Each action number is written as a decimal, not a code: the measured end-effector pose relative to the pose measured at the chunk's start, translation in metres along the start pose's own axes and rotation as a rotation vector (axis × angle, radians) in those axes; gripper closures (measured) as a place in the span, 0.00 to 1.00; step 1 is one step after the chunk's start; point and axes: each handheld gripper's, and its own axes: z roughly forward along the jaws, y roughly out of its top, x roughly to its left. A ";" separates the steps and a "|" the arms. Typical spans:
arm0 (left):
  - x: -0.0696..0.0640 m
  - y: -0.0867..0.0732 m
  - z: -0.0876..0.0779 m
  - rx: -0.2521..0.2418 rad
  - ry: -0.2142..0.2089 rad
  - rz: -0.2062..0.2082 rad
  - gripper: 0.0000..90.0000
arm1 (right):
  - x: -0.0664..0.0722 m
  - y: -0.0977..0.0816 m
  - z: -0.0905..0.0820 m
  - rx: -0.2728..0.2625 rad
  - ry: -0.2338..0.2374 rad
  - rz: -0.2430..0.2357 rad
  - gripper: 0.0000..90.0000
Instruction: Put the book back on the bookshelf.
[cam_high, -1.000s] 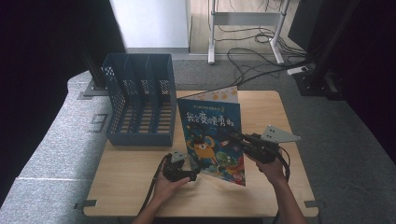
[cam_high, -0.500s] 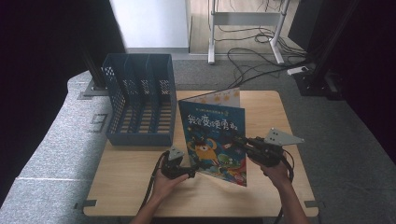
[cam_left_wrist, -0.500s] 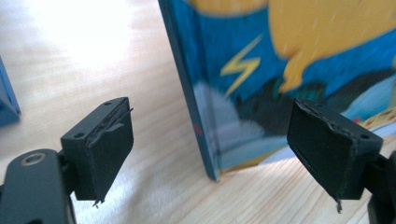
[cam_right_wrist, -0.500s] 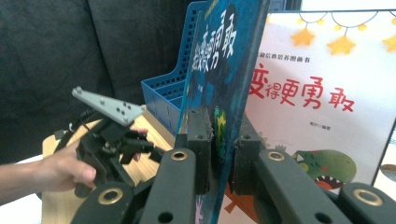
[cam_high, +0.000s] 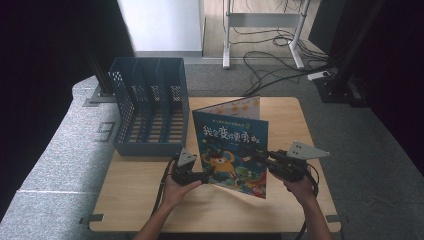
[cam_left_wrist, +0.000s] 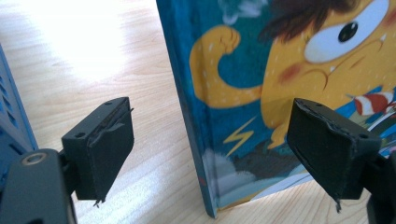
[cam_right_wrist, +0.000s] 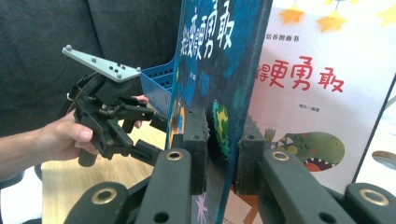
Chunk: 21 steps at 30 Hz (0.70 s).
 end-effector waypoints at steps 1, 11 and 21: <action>0.000 0.000 0.000 0.000 0.000 0.000 0.17 | 0.000 -0.001 -0.001 -0.002 0.001 0.002 0.86; -0.001 0.013 -0.003 -0.046 -0.032 0.022 0.18 | -0.002 -0.007 -0.005 0.002 -0.003 0.011 0.85; -0.004 0.027 -0.008 -0.057 -0.049 0.051 0.23 | -0.007 -0.012 -0.007 0.018 -0.024 0.019 0.82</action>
